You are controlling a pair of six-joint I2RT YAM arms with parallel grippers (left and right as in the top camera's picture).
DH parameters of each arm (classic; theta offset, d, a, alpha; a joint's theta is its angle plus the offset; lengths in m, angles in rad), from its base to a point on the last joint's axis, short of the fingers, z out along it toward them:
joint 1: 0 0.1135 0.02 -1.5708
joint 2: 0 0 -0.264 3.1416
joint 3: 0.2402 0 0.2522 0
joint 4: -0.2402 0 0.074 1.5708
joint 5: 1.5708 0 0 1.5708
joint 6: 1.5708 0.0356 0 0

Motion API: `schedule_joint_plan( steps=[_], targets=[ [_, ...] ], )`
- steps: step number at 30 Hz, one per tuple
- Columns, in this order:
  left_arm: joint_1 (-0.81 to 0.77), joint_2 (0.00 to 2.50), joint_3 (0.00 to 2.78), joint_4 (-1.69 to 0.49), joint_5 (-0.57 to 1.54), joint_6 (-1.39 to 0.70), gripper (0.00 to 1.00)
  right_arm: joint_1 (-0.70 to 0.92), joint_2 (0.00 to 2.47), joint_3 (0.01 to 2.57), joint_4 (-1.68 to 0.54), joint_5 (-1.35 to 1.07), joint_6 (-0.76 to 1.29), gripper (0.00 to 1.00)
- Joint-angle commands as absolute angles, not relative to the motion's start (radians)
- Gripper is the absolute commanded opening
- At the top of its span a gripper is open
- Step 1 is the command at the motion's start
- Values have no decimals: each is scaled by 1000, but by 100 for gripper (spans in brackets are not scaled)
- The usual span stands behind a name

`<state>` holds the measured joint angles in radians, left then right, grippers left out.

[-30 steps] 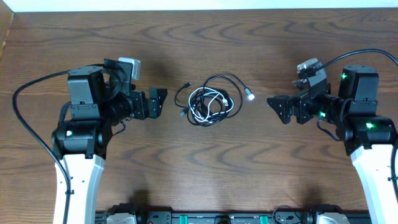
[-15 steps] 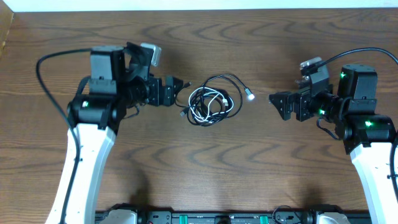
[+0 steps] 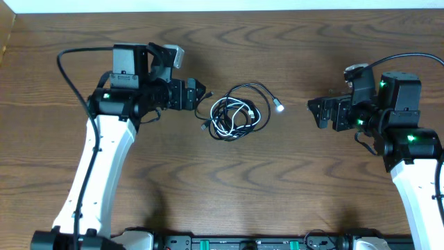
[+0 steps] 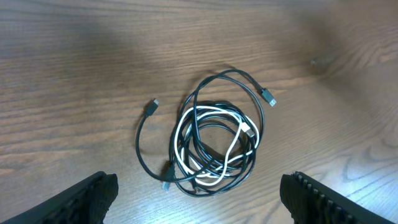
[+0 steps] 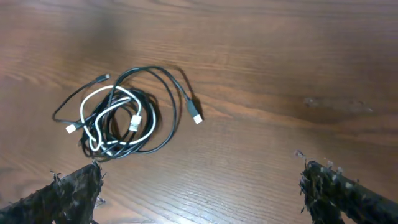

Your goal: Untangle cables

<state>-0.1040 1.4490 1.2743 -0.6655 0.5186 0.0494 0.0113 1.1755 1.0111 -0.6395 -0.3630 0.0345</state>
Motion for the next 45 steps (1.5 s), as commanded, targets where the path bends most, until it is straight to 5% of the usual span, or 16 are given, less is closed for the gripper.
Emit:
schedule_joint_plan(
  steps=[1, 13, 32, 37, 45],
  targets=[
    [-143, 1478, 1304, -641, 527, 45, 88, 7, 1179, 1030, -641, -307, 87, 99],
    [-286, 1613, 1304, -571, 460, 29, 78, 7, 1179, 1030, -669, -196, 137, 96],
    [-423, 1863, 1302, -453, 410, -4, 76, 6, 1275, 1029, -691, -81, 197, 97],
    [-424, 1917, 1302, -424, 410, -4, 50, 6, 1295, 1029, -691, -81, 197, 97],
    [-424, 1921, 1299, -424, 410, -4, 23, 6, 1311, 1029, -681, -81, 197, 97]
  ],
)
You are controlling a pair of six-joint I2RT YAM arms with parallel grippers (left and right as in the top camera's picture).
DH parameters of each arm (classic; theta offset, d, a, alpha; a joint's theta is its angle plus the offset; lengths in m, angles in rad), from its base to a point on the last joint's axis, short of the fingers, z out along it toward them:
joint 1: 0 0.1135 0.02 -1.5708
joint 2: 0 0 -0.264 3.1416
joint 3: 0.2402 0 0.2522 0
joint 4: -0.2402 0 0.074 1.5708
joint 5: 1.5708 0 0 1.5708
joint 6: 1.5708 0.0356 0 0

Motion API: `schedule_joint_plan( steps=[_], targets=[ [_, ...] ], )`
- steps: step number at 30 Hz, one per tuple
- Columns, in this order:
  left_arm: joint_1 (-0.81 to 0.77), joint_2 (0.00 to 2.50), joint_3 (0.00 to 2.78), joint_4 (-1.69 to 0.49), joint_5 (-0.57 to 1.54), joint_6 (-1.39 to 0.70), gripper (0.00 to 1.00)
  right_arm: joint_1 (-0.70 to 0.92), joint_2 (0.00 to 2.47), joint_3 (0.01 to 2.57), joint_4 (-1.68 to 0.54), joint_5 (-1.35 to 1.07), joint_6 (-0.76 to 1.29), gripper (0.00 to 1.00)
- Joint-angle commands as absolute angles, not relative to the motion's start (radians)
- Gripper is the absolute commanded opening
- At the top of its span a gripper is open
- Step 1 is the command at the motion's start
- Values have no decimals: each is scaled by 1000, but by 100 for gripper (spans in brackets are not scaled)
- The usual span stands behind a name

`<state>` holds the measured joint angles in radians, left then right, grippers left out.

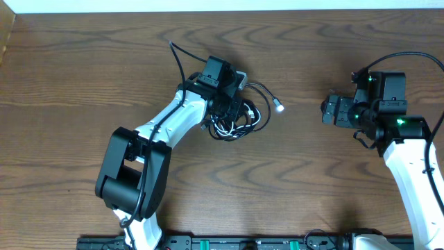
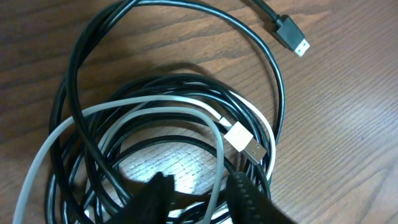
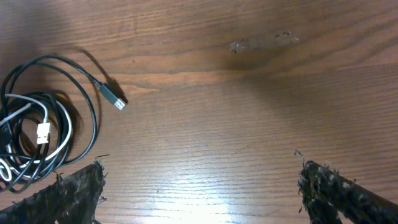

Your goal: Untangle cables

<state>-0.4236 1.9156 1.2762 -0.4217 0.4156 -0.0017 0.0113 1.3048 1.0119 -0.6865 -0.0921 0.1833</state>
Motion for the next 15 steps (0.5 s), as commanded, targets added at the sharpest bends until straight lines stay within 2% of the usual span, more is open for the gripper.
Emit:
schedule_joint_plan(
  steps=[1, 8, 15],
  targets=[
    [-424, 1921, 1298, -424, 410, -4, 9, 6, 1311, 1029, -680, -81, 197, 97],
    [-414, 1852, 1321, -435, 410, -44, 7, 8, 1311, 1029, -661, -184, 197, 98],
    [-396, 1567, 1375, -450, 410, -188, 7, 24, 1327, 1029, -576, -421, 198, 89]
  ],
)
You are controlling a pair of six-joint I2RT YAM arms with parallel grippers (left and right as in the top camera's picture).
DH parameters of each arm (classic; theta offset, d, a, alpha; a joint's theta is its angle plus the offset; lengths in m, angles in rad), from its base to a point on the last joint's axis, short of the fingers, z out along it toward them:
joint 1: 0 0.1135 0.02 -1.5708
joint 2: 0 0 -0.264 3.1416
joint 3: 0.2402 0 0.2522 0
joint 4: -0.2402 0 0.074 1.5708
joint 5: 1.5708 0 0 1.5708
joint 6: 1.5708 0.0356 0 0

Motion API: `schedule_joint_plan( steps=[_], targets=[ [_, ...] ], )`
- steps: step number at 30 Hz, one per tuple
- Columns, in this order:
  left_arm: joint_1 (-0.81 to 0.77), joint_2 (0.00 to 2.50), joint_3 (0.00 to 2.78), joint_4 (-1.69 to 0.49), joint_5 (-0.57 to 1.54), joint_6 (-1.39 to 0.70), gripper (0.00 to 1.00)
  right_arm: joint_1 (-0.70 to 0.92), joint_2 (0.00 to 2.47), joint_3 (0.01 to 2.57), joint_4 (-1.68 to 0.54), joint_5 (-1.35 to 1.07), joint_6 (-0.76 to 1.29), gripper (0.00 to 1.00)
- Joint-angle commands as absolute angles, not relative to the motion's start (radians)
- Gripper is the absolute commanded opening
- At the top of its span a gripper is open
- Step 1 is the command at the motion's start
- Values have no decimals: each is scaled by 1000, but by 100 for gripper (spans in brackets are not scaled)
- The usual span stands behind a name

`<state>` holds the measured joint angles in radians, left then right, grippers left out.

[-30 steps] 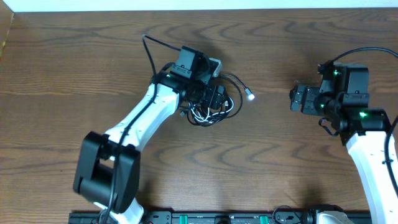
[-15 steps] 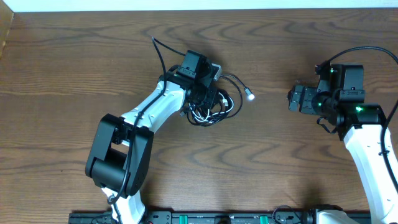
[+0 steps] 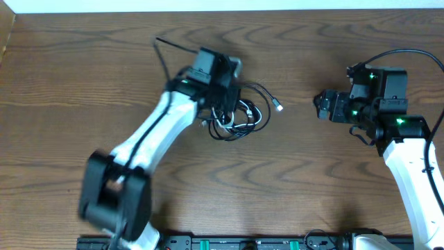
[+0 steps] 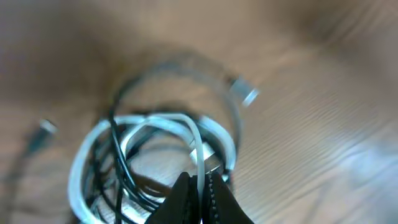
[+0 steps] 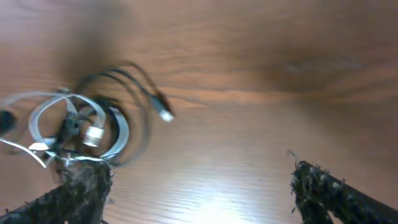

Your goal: Untangle cables

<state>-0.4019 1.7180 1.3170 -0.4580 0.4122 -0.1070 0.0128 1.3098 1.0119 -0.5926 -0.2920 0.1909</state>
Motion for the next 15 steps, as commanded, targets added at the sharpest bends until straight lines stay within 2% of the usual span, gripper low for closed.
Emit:
schedule_joint_plan(
  steps=[1, 8, 15],
  targets=[
    [-396, 1531, 1375, -451, 410, -202, 7, 29, 1335, 1029, -569, -437, 199, 88],
    [-396, 1376, 1375, -456, 457, -251, 7, 93, 1416, 1029, -479, -548, 252, 86],
    [-396, 1258, 1381, -364, 463, -317, 7, 153, 1471, 1029, -382, -617, 292, 84]
  ],
)
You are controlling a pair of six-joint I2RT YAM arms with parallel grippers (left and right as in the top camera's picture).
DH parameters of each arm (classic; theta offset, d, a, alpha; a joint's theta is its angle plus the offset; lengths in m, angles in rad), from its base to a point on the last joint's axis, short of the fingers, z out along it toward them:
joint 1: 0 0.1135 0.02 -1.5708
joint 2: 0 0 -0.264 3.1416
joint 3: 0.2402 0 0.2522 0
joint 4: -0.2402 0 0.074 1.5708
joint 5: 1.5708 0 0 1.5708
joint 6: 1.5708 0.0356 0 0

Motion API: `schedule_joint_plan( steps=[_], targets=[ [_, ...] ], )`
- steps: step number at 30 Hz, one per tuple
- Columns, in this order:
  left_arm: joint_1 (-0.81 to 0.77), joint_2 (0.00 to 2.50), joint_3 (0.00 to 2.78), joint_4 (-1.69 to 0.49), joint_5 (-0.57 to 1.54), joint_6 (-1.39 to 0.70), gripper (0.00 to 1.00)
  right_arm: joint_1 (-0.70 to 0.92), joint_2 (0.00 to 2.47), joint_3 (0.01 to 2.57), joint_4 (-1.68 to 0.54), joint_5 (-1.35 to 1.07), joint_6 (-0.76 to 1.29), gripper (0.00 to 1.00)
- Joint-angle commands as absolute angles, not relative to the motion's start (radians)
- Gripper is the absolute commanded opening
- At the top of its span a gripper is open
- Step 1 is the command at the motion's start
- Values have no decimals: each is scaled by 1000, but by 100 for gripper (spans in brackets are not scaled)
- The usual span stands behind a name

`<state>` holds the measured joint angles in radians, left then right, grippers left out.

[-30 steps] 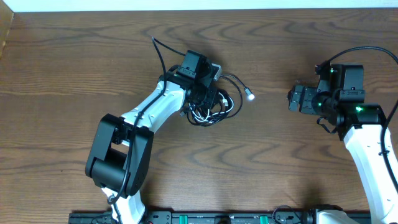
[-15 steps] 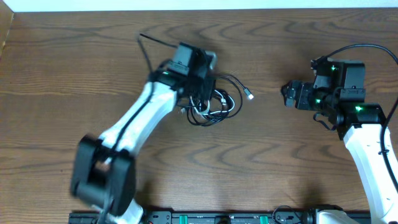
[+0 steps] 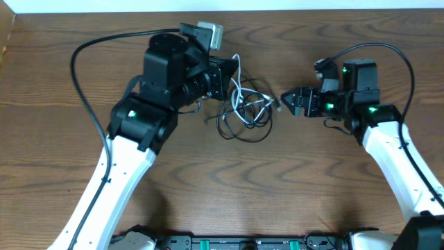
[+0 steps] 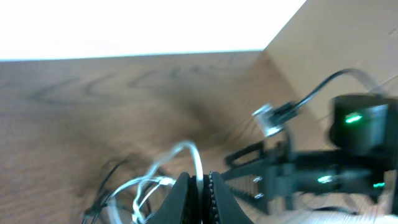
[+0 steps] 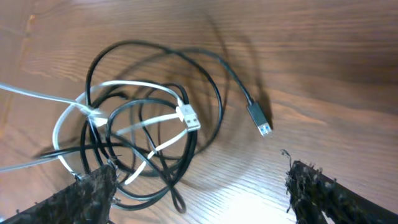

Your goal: Untangle cables

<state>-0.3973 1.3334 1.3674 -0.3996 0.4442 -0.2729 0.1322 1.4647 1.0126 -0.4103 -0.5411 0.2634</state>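
Note:
A tangle of a black cable (image 3: 244, 123) and a white cable (image 3: 237, 89) lies on the wooden table. My left gripper (image 3: 227, 69) is raised over its left side and shut on a loop of the white cable (image 4: 197, 157), which rises taut from the bundle. My right gripper (image 3: 288, 101) stands open just to the right of the tangle, near the black cable's plug (image 5: 260, 119). The right wrist view shows the black cable's loops (image 5: 214, 84), the white strands (image 5: 127, 86) and a silver plug (image 5: 189, 117) in front of my right gripper (image 5: 202, 186).
The wooden table (image 3: 326, 187) stretches around the bundle. A pale wall edge (image 3: 277, 5) runs along the far side. In the left wrist view the right arm (image 4: 354, 134) shows close behind the lifted cable.
My left gripper, still shut on the white cable, now stands higher, and the white loop is drawn up out of the bundle. My right gripper has moved left, close to the black plug.
Both grippers stood open on either side of the flat bundle. Then my left gripper was down on the bundle with its fingers round the white cable. Then it was shut on that cable, and now holds it raised while my right gripper stands open by the tangle.

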Motion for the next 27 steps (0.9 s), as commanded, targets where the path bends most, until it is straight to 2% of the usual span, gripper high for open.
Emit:
schedule_joint_plan(
  steps=[1, 4, 9, 14, 18, 27],
  targets=[
    [-396, 1249, 1381, -362, 463, -317, 7, 159, 1471, 1029, -362, -637, 292, 83],
    [-396, 1249, 1381, -366, 463, -317, 7, 180, 1471, 1029, -307, -691, 292, 80],
    [-395, 1260, 1381, -324, 463, -336, 7, 252, 1478, 1029, -296, -648, 292, 74],
    [-358, 1241, 1427, -198, 464, -454, 7, 291, 1496, 1029, -270, -635, 291, 76],
    [-330, 1232, 1472, -188, 464, -542, 7, 316, 1497, 1029, -224, -664, 260, 77],
    [-324, 1193, 1480, -188, 490, -591, 7, 339, 1576, 1029, -207, -598, 355, 67]
  ],
)
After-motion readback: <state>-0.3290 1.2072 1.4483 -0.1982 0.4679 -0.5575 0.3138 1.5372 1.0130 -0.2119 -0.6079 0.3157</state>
